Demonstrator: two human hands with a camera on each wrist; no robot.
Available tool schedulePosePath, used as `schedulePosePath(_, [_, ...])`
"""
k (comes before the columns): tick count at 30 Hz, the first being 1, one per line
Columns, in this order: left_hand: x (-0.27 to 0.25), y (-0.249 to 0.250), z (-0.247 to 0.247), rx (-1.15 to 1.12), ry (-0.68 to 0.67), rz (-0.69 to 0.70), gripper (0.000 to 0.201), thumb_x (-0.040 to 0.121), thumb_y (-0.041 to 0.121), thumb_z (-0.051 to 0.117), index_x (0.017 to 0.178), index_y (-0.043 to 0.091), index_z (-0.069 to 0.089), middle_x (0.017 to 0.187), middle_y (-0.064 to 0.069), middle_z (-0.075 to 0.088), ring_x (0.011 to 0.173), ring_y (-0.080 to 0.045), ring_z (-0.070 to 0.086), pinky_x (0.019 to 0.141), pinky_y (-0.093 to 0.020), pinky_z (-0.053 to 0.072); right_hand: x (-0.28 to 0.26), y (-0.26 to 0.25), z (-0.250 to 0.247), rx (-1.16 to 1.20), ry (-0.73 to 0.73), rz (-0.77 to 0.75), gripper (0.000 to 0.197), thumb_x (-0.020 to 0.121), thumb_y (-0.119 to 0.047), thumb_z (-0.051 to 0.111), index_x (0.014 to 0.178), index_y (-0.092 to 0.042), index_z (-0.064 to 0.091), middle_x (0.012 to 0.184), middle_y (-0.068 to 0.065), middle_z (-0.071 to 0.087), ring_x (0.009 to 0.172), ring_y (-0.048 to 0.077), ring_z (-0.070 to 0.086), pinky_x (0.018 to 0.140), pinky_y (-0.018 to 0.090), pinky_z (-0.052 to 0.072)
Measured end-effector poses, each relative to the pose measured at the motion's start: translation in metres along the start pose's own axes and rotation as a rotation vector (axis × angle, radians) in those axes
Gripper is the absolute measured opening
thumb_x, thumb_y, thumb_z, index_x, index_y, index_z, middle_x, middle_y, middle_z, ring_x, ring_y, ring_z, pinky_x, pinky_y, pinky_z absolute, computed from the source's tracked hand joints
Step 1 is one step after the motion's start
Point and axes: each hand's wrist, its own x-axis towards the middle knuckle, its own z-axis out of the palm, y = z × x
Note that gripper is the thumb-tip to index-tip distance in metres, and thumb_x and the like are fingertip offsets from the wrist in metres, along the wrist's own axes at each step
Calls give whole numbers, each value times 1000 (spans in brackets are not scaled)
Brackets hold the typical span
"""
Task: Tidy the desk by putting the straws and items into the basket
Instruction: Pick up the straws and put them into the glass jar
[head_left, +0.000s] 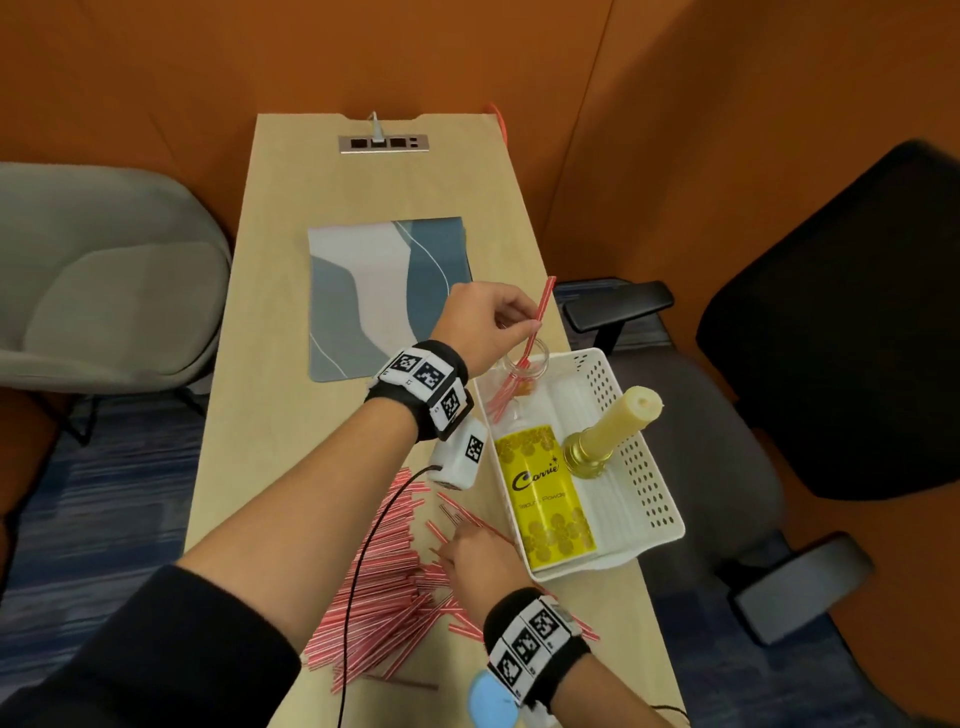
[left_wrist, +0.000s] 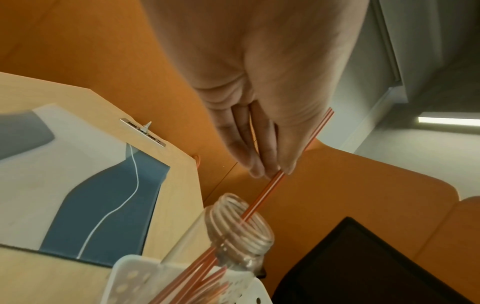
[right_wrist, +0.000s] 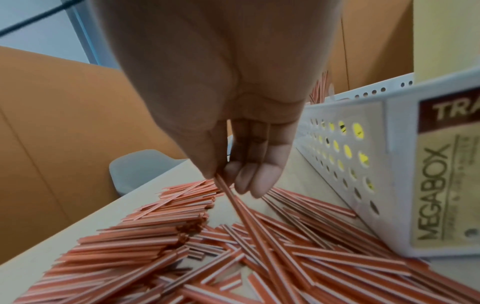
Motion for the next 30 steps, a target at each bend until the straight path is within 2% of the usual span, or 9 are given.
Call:
schedulePosePath(5, [-8,-28,0,97,-8,-45,37,80,6,70,113,21,72,92,6,71,82,-10,64,77,-21,54,-13,-5,-27,188,40,19,22,96,-18,53,111,-17,68,104,8,69,95,27,66,81,35,53])
schedulePosePath(8, [-25,-53,-18,87,97,-121,39,78,2,63,110,21,71,89,4,69,79,-12,62,76,-22,52,-21,-6,-74,359,156,34,15,96,-22,53,101,-20,67,84,6,70,76,22,66,71,32,56])
schedulePosePath(11, [-59,-87,-37,183,147,-326,29,80,7,65,103,22,71,86,4,68,77,-16,64,78,-25,52,-22,2,-133,527,390,38,8,91,-17,59,92,-21,66,65,-4,63,58,11,58,64,30,52])
schedulePosePath(14, [-110,-126,-33,372,-42,-592,15,80,19,73,92,28,71,92,2,70,85,-19,66,79,-24,49,-14,18,-191,642,640,82,10,91,-17,65,99,-23,64,76,-10,63,66,-1,58,63,9,46])
schedulePosePath(17, [-150,-147,-12,482,-285,-694,22,76,30,82,94,26,71,98,2,68,87,-17,62,81,-25,50,3,39,-229,685,895,77,9,91,-15,65,100,-19,65,84,-7,65,71,-5,59,66,7,48])
schedulePosePath(19, [-165,-151,-2,535,-324,-685,26,74,27,84,97,24,71,95,4,61,89,-17,60,83,-26,49,16,52,-239,651,982,63,8,91,-13,65,98,-17,66,84,-3,67,72,-1,60,67,10,50])
schedulePosePath(22, [-173,-152,5,596,-293,-643,24,77,17,80,98,24,72,99,2,62,94,-19,63,83,-28,51,34,64,-238,573,949,76,8,91,-14,63,99,-17,65,83,-3,66,71,6,62,71,22,57])
schedulePosePath(26, [-177,-151,7,614,-231,-596,13,80,12,74,88,23,75,96,-3,68,84,-21,65,72,-26,50,45,73,-218,479,771,115,20,90,-18,64,110,-22,62,93,-4,65,84,11,61,83,39,57])
schedulePosePath(30, [-183,-155,6,580,-147,-583,12,79,10,76,84,21,76,91,-2,67,79,-20,63,70,-24,45,32,68,-202,339,836,84,35,90,-19,64,124,-21,58,114,-1,59,106,14,53,93,29,45])
